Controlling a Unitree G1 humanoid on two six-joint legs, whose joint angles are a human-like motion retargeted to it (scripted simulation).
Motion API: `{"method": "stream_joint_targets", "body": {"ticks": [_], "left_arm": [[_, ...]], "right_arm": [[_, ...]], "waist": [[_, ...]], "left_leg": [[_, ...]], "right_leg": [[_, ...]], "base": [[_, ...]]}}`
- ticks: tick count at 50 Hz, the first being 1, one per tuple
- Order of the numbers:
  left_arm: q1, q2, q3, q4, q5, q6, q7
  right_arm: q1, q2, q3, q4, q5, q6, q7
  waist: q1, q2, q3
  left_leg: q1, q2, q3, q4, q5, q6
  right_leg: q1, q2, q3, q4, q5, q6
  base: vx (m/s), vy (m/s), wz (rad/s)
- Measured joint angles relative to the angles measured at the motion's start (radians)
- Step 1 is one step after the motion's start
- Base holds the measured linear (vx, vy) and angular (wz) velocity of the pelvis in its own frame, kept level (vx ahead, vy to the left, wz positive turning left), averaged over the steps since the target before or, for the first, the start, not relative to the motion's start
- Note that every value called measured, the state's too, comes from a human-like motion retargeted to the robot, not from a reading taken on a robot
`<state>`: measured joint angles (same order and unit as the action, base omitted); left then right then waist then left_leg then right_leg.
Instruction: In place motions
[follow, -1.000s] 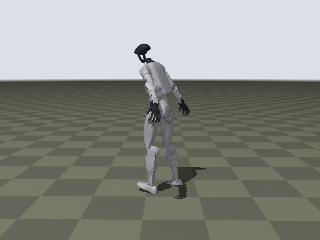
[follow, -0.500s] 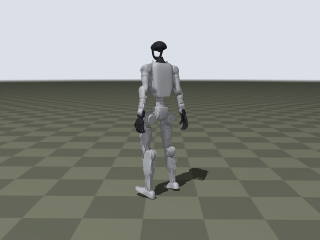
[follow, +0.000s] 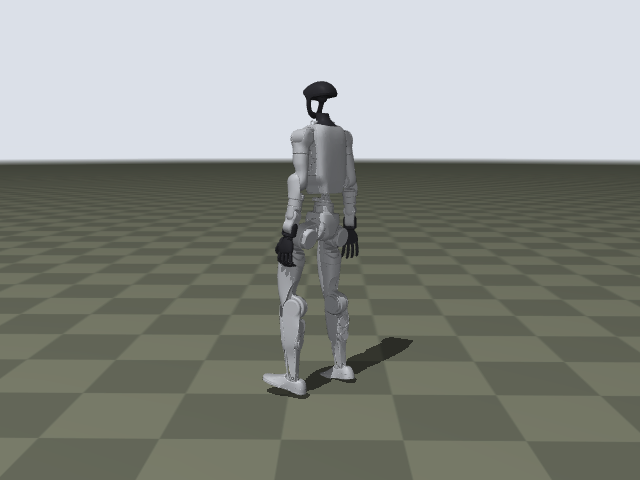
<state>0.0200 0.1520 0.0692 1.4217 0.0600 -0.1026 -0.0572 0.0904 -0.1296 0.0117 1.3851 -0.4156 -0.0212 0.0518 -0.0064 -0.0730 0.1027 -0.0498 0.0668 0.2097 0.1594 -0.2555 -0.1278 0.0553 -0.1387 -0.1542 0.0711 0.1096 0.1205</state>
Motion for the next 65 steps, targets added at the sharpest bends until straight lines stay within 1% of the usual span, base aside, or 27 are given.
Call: {"method": "stream_joint_targets", "body": {"ticks": [2,5,7,10,12,17,19,22,23,25,28,29,30,32,33,35,37,38,40,43,45,48,52,58,62,65], "left_arm": [[-0.009,-0.005,0.019,0.033,-0.026,0.004,0.017],[-0.012,-0.013,0.072,0.091,-0.082,0.019,0.019],[-0.001,-0.015,0.113,0.123,-0.118,0.032,0.003],[0.012,-0.015,0.16,0.154,-0.152,0.06,-0.028],[0.02,-0.013,0.174,0.162,-0.146,0.068,-0.045],[0.037,-0.002,0.148,0.161,-0.094,0.08,-0.082],[0.034,0.001,0.133,0.166,-0.093,0.083,-0.085],[0.017,0.003,0.12,0.164,-0.095,0.093,-0.097],[0.012,0.004,0.117,0.159,-0.094,0.095,-0.103],[0.008,0.006,0.107,0.143,-0.093,0.096,-0.114],[0.008,0.01,0.089,0.119,-0.093,0.099,-0.125],[0.009,0.012,0.082,0.112,-0.093,0.098,-0.128],[0.011,0.013,0.074,0.105,-0.093,0.096,-0.131],[0.012,0.019,0.058,0.098,-0.097,0.094,-0.138],[0.014,0.023,0.047,0.097,-0.099,0.095,-0.141],[0.015,0.026,0.017,0.101,-0.099,0.102,-0.142],[0.021,0.016,-0.008,0.108,-0.104,0.1,-0.126],[0.022,0.01,-0.014,0.109,-0.116,0.095,-0.115],[0.026,-0.003,-0.014,0.104,-0.146,0.076,-0.1],[0.03,-0.02,-0.003,0.08,-0.157,0.055,-0.108],[0.031,-0.026,-0.008,0.072,-0.14,0.054,-0.116],[0.009,-0.025,-0.022,0.09,-0.126,0.063,-0.107],[-0.007,-0.029,-0.029,0.101,-0.13,0.07,-0.114],[0.012,-0.026,-0.009,0.043,-0.106,0.047,-0.121],[0.044,-0.017,0.013,0.062,-0.09,0.049,-0.067],[0.078,-0.016,0.032,0.089,-0.104,0.069,-0.049]], "right_arm": [[0.004,-0.004,-0.029,0.008,0.04,0.003,0.006],[0.012,-0.007,-0.065,0.017,0.072,0.013,0.013],[0.015,-0.005,-0.08,0.017,0.075,0.017,0.016],[0.02,0.005,-0.103,0.005,0.078,0.022,0.021],[0.02,0.014,-0.118,-0.001,0.089,0.014,0.016],[0.019,0.038,-0.144,0.008,0.109,0.01,-0.005],[0.016,0.041,-0.142,0.016,0.127,0.006,-0.004],[0.0,0.038,-0.128,0.022,0.132,0.007,0.007],[-0.004,0.035,-0.12,0.024,0.129,0.006,0.003],[-0.01,0.03,-0.098,0.029,0.121,0.006,-0.005],[-0.009,0.025,-0.076,0.037,0.111,0.01,0.002],[-0.005,0.025,-0.069,0.039,0.108,0.01,0.005],[0.0,0.025,-0.062,0.041,0.106,0.011,0.006],[0.009,0.025,-0.047,0.049,0.103,0.011,0.006],[0.015,0.025,-0.04,0.053,0.1,0.012,0.008],[0.026,0.026,-0.036,0.067,0.093,0.014,0.022],[0.037,0.025,-0.041,0.075,0.076,0.019,0.039],[0.037,0.024,-0.041,0.074,0.063,0.02,0.043],[0.029,0.02,-0.031,0.063,0.033,0.016,0.036],[0.008,0.014,-0.007,0.039,-0.011,0.005,0.018],[0.005,0.013,-0.001,0.029,-0.028,-0.002,0.017],[0.011,0.014,-0.007,0.036,-0.021,-0.006,0.019],[0.033,0.012,-0.015,0.07,0.017,-0.004,0.002],[0.034,-0.002,-0.022,0.112,0.11,-0.002,-0.004],[-0.014,-0.007,-0.027,0.142,0.211,0.001,0.005],[-0.07,-0.008,-0.013,0.14,0.275,0.001,0.033]], "waist": [[0.023,-0.009,0.012],[0.047,-0.003,0.021],[0.039,0.003,0.015],[0.004,0.01,0.005],[0.015,0.011,0.011],[0.057,0.023,0.01],[0.061,0.034,0.012],[0.045,0.058,0.037],[0.036,0.064,0.044],[0.013,0.067,0.049],[-0.007,0.054,0.047],[-0.014,0.049,0.046],[-0.021,0.046,0.045],[-0.021,0.028,0.04],[-0.01,0.016,0.031],[0.033,-0.001,0.015],[0.047,-0.001,0.002],[0.056,-0.002,0.0],[0.059,-0.001,-0.003],[0.016,0.009,-0.008],[-0.011,0.015,-0.014],[-0.011,0.02,-0.014],[-0.012,0.026,-0.026],[-0.025,0.042,-0.022],[-0.016,0.046,-0.023],[-0.001,0.035,-0.009]], "left_leg": [[0.007,-0.021,0.029,0.003,-0.014,0.036],[0.031,-0.039,0.009,-0.018,-0.022,0.01],[0.041,-0.044,0.011,-0.029,-0.023,0.006],[0.045,-0.075,-0.015,-0.044,-0.029,0.035],[0.057,-0.088,-0.001,-0.054,-0.036,0.044],[0.074,-0.097,0.035,-0.078,-0.051,0.059],[0.074,-0.092,0.044,-0.085,-0.053,0.069],[0.078,-0.071,0.046,-0.088,-0.055,0.078],[0.077,-0.065,0.045,-0.087,-0.055,0.08],[0.077,-0.063,0.043,-0.091,-0.057,0.087],[0.081,-0.077,0.041,-0.096,-0.058,0.095],[0.086,-0.081,0.038,-0.096,-0.059,0.096],[0.091,-0.084,0.034,-0.097,-0.061,0.098],[0.106,-0.099,0.039,-0.096,-0.066,0.102],[0.113,-0.111,0.05,-0.098,-0.069,0.105],[0.132,-0.127,0.077,-0.108,-0.072,0.109],[0.151,-0.132,0.067,-0.119,-0.07,0.113],[0.16,-0.132,0.072,-0.125,-0.069,0.114],[0.175,-0.132,0.09,-0.138,-0.069,0.114],[0.181,-0.123,0.104,-0.149,-0.069,0.108],[0.178,-0.118,0.101,-0.153,-0.067,0.105],[0.181,-0.109,0.111,-0.163,-0.064,0.098],[0.177,-0.097,0.109,-0.163,-0.064,0.087],[0.173,-0.067,0.113,-0.133,-0.083,0.067],[0.129,-0.032,0.124,-0.03,-0.105,0.055],[0.07,-0.016,0.131,0.104,-0.067,0.062]], "right_leg": [[0.013,-0.017,-0.016,0.001,-0.003,0.003],[0.031,-0.023,-0.029,0.006,-0.008,0.006],[0.039,-0.031,-0.034,0.011,-0.01,0.014],[0.046,-0.045,-0.073,0.019,-0.016,0.015],[0.043,-0.058,-0.076,0.033,-0.017,0.012],[-0.018,-0.093,-0.082,0.116,0.001,0.006],[-0.047,-0.098,-0.095,0.16,0.023,-0.008],[-0.071,-0.089,-0.164,0.229,0.026,-0.052],[-0.074,-0.086,-0.201,0.245,0.016,-0.055],[-0.082,-0.051,-0.208,0.259,-0.011,-0.039],[-0.093,0.007,-0.102,0.235,-0.018,0.035],[-0.088,0.026,-0.067,0.216,-0.017,0.029],[-0.081,0.044,-0.037,0.194,-0.016,0.005],[-0.051,0.045,-0.056,0.148,-0.014,-0.035],[-0.029,0.032,-0.105,0.12,-0.008,-0.041],[-0.003,0.03,-0.058,0.08,0.01,-0.021],[0.011,0.019,-0.071,0.056,0.032,-0.01],[0.02,0.018,-0.092,0.045,0.037,-0.017],[0.031,0.028,-0.086,0.028,0.042,-0.025],[0.027,0.037,-0.073,0.025,0.04,-0.028],[0.02,0.041,-0.072,0.025,0.039,-0.029],[0.014,0.046,-0.068,0.024,0.037,-0.032],[0.012,0.055,-0.076,0.018,0.033,-0.041],[0.018,0.073,-0.078,0.008,0.025,-0.054],[0.021,0.073,-0.071,0.007,0.016,-0.063],[0.031,0.059,-0.052,0.005,0.012,-0.069]], "base": [[0.16,0.09,0.42],[0.27,0.14,0.12],[0.35,0.2,0.13],[0.33,0.2,0.26],[0.3,0.21,-0.28],[0.26,0.15,-0.43],[0.08,0.07,-0.32],[0.0,0.02,-0.06],[0.0,0.0,0.0],[0.0,0.0,0.0],[0.04,0.0,0.04],[0.07,-0.01,0.14],[0.09,-0.02,0.1],[0.14,-0.03,-0.15],[0.21,-0.05,-0.49],[0.25,-0.07,-0.55],[0.2,-0.06,-0.09],[0.09,-0.04,-0.26],[-0.02,-0.03,-0.47],[-0.1,-0.04,-0.24],[-0.12,-0.08,0.02],[-0.17,-0.06,-0.11],[-0.11,-0.07,0.06],[-0.16,-0.05,0.02],[-0.15,-0.06,-0.04],[-0.16,-0.04,-0.03]]}}
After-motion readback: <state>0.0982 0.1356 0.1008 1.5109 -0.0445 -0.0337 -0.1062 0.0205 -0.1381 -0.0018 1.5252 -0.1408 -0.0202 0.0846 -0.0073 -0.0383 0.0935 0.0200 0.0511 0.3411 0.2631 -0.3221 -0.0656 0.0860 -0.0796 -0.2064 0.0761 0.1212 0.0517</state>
